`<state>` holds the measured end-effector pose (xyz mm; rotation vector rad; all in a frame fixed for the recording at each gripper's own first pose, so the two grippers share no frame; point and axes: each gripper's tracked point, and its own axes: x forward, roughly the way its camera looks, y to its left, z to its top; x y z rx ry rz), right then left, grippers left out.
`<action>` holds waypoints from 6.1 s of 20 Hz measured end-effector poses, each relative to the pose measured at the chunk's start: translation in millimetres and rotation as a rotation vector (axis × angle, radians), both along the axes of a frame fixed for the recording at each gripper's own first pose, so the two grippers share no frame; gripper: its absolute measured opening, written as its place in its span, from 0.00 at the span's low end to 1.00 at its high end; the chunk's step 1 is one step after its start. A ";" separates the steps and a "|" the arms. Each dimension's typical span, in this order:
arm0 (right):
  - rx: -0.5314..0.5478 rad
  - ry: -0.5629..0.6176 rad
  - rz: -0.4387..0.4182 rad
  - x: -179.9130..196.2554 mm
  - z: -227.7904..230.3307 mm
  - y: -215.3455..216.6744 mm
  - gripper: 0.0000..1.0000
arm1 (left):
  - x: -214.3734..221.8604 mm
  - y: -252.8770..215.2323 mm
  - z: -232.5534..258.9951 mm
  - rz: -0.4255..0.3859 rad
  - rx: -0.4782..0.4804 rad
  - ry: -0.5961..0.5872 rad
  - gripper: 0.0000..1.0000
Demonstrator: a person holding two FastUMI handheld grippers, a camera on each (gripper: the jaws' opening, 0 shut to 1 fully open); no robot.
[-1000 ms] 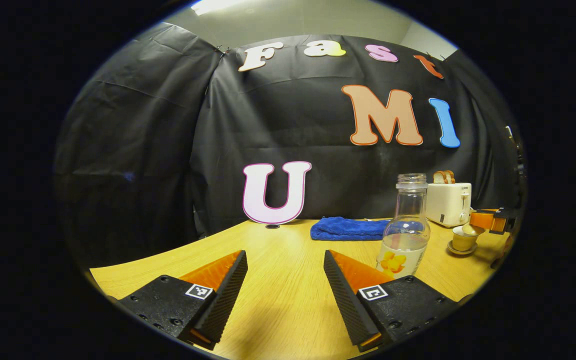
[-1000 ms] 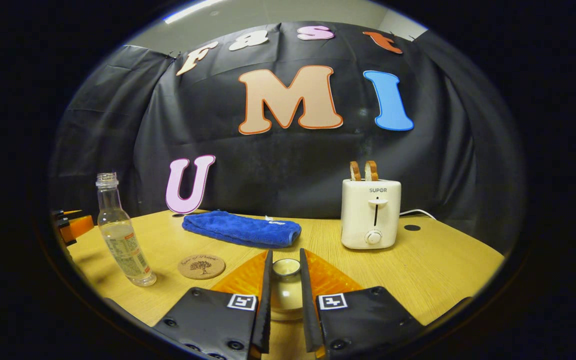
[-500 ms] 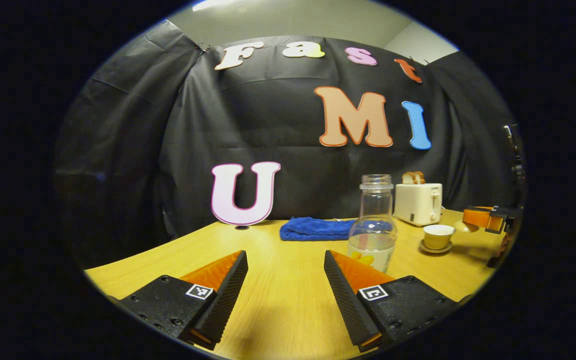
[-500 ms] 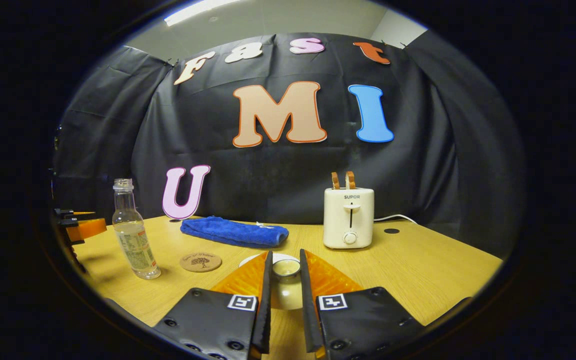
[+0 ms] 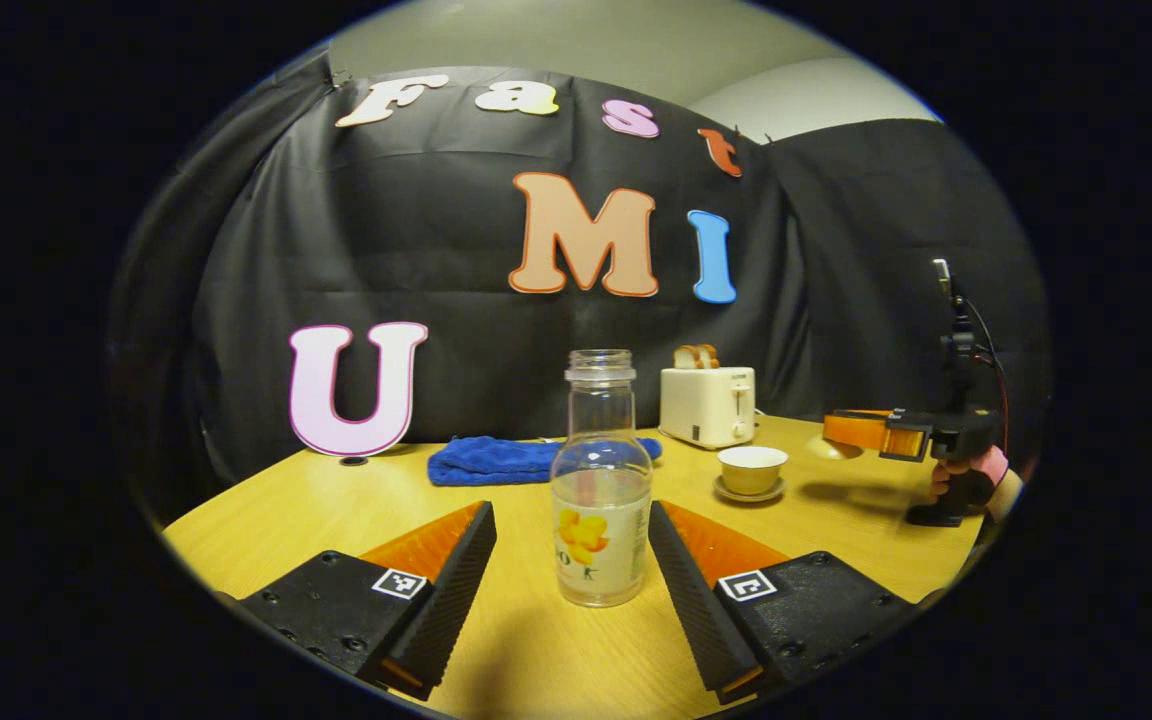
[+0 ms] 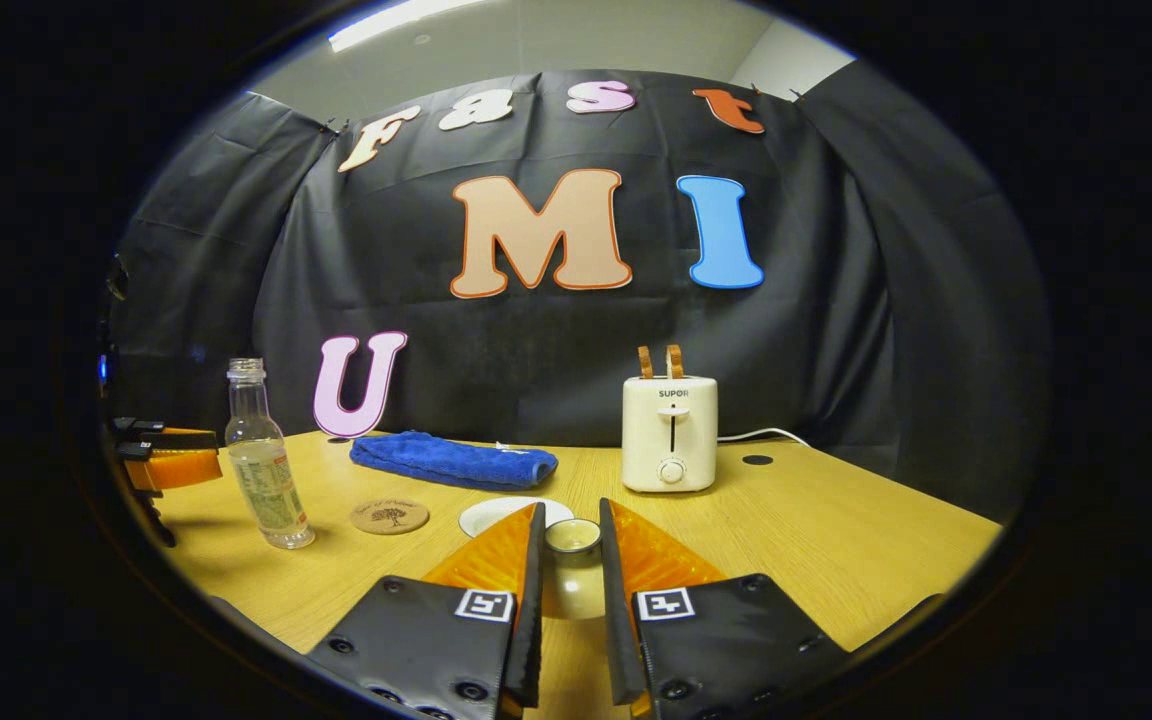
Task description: Open the teacup lid with one hand, grasp the water bottle and pour water into the teacup with the other hand; after pouring, place the water bottle on the coaster and then close the teacup lid.
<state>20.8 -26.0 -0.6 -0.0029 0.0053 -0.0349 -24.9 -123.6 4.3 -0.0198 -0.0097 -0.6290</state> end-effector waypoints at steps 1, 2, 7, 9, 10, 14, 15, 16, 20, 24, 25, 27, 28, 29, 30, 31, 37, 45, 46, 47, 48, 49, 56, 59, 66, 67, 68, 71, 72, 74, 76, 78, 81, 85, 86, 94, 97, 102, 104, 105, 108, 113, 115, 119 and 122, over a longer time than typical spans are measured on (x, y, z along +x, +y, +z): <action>-0.001 0.000 -0.006 -1.5 0.5 -1.4 0.30 | 0.9 -3.6 -1.0 -0.010 0.001 0.004 0.89; 0.000 0.000 -0.011 -2.6 0.4 -2.3 0.30 | 2.4 -6.7 -1.6 -0.013 0.001 0.006 0.90; 0.000 -0.001 -0.019 -11.9 1.2 -6.9 0.30 | 12.3 -19.8 -2.5 -0.010 0.006 0.012 0.92; 0.000 -0.002 -0.024 -14.9 2.3 -9.3 0.31 | 16.6 -25.9 -3.0 -0.017 0.007 0.014 0.93; 0.000 -0.003 -0.027 -16.3 1.2 -11.1 0.30 | 18.9 -28.4 -3.2 -0.017 0.010 0.017 0.93; 0.000 -0.004 -0.038 -20.8 1.8 -14.7 0.31 | 33.5 -34.6 -13.7 0.014 0.048 0.063 0.93; 0.000 -0.002 -0.039 -21.5 1.6 -15.4 0.31 | 36.7 -36.8 -18.0 0.019 0.066 0.083 0.93; 0.000 -0.002 -0.039 -22.2 1.1 -15.5 0.30 | 40.0 -39.3 -21.2 0.021 0.082 0.099 0.93; -0.001 -0.003 -0.042 -21.8 1.7 -15.7 0.31 | 48.2 -44.0 -26.6 0.036 0.104 0.131 0.93; 0.000 -0.003 -0.042 -22.6 1.4 -15.6 0.31 | 54.3 -42.7 -30.7 0.064 0.123 0.157 0.81; -0.001 -0.004 -0.042 -23.0 2.0 -15.6 0.31 | 53.3 -44.7 -31.7 0.062 0.126 0.156 0.75; 0.000 -0.003 -0.042 -22.5 1.4 -16.2 0.31 | 54.8 -47.2 -31.5 0.062 0.129 0.154 0.74; 0.000 -0.003 -0.042 -22.6 1.9 -15.9 0.31 | 57.1 -46.2 -29.4 0.074 0.132 0.151 0.72; 0.001 -0.001 -0.042 -22.5 1.6 -15.7 0.31 | 59.1 -45.9 -31.3 0.085 0.145 0.148 0.71; 0.001 -0.003 -0.042 -22.7 1.7 -15.5 0.31 | 63.5 -46.5 -29.6 0.106 0.171 0.140 0.70; 0.001 -0.002 -0.042 -22.4 1.3 -15.7 0.31 | 67.6 -47.2 -32.2 0.123 0.208 0.144 0.69; -0.002 -0.005 -0.090 -24.1 2.3 -33.8 0.31 | 92.2 -65.4 0.0 0.177 0.404 0.005 0.69; -0.005 -0.010 -0.167 -30.0 3.9 -72.6 0.31 | 123.0 -92.9 22.2 0.213 0.840 -0.201 0.69; -0.005 -0.010 -0.176 -30.8 3.2 -78.2 0.31 | 126.2 -96.6 23.1 0.218 0.901 -0.235 0.69; -0.006 -0.011 -0.187 -31.7 4.0 -83.0 0.31 | 127.6 -100.2 22.9 0.222 0.969 -0.277 0.69; -0.005 -0.012 -0.197 -32.6 3.7 -87.3 0.31 | 130.1 -104.8 22.1 0.221 1.040 -0.317 0.69; -0.005 -0.012 -0.205 -32.4 4.2 -90.9 0.31 | 129.9 -110.3 16.6 0.204 1.108 -0.353 0.69; -0.005 -0.011 -0.209 -32.3 3.7 -92.3 0.30 | 130.1 -125.4 -11.8 0.154 1.341 -0.437 0.69; -0.006 -0.011 -0.209 -31.6 3.6 -92.5 0.31 | 128.9 -121.9 -10.9 0.151 1.440 -0.502 0.69; -0.006 -0.012 -0.209 -31.6 4.0 -92.7 0.31 | 118.4 -131.4 -8.4 0.145 1.590 -0.632 0.69; -0.006 -0.011 -0.209 -31.2 3.1 -92.8 0.30 | 118.7 -132.0 -7.5 0.143 1.610 -0.648 0.70; -0.006 -0.011 -0.208 -31.9 3.7 -92.5 0.30 | 118.4 -133.9 -8.5 0.138 1.630 -0.662 0.69; -0.005 -0.010 -0.209 -31.3 3.7 -92.6 0.30 | 117.4 -133.6 -9.0 0.137 1.668 -0.707 0.69; -0.006 -0.011 -0.208 -32.0 4.1 -92.4 0.30 | 116.3 -134.2 -10.3 0.136 1.678 -0.714 0.69; -0.005 -0.011 -0.209 -31.3 3.5 -92.8 0.31 | 116.3 -135.6 -9.9 0.134 1.698 -0.725 0.69; -0.006 -0.011 -0.208 -31.4 3.7 -92.3 0.31 | 116.4 -135.7 -10.8 0.130 1.716 -0.733 0.69; -0.006 -0.010 -0.208 -31.5 3.7 -92.6 0.31 | 117.3 -136.1 -10.6 0.127 1.738 -0.741 0.69; -0.006 -0.010 -0.208 -31.1 3.4 -92.5 0.30 | 118.1 -134.4 -9.1 0.125 1.777 -0.763 0.69; -0.006 -0.010 -0.208 -31.7 3.7 -92.7 0.30 | 115.0 -137.4 -8.0 0.127 1.818 -0.813 0.69; -0.006 -0.010 -0.208 -31.6 3.7 -92.6 0.31 | 114.1 -139.8 -7.0 0.128 1.826 -0.826 0.69; -0.005 -0.010 -0.208 -31.1 3.9 -92.7 0.30 | 108.0 -147.3 0.3 0.131 1.883 -0.911 0.69; -0.005 -0.009 -0.209 -31.6 4.0 -93.1 0.30 | 110.4 -145.3 1.4 0.133 1.876 -0.902 0.69; -0.005 -0.008 -0.209 -31.6 4.1 -92.6 0.30 | 119.2 -137.4 -16.0 0.102 1.742 -0.747 0.68; -0.005 -0.008 -0.209 -31.8 4.2 -92.9 0.31 | 118.9 -138.6 -31.9 0.088 1.629 -0.677 0.68; -0.005 -0.009 -0.209 -32.0 4.1 -92.6 0.31 | 116.3 -138.1 -42.7 0.080 1.555 -0.625 0.69; -0.005 -0.009 -0.209 -32.3 4.7 -92.8 0.30 | 110.0 -138.5 -67.5 0.074 1.270 -0.428 0.65; -0.004 -0.008 -0.209 -31.9 4.1 -93.2 0.30 | 108.2 -139.5 -64.3 0.130 0.804 -0.239 0.68; -0.005 -0.009 -0.213 -32.0 4.4 -94.1 0.31 | 110.1 -138.5 -65.1 0.137 0.615 -0.142 0.68; -0.006 -0.008 -0.217 -32.6 3.3 -95.1 0.31 | 122.8 -137.3 -72.5 0.150 0.244 0.108 0.68; -0.006 -0.007 -0.217 -32.4 4.3 -94.8 0.30 | 127.4 -114.8 -66.4 0.180 0.123 0.173 0.68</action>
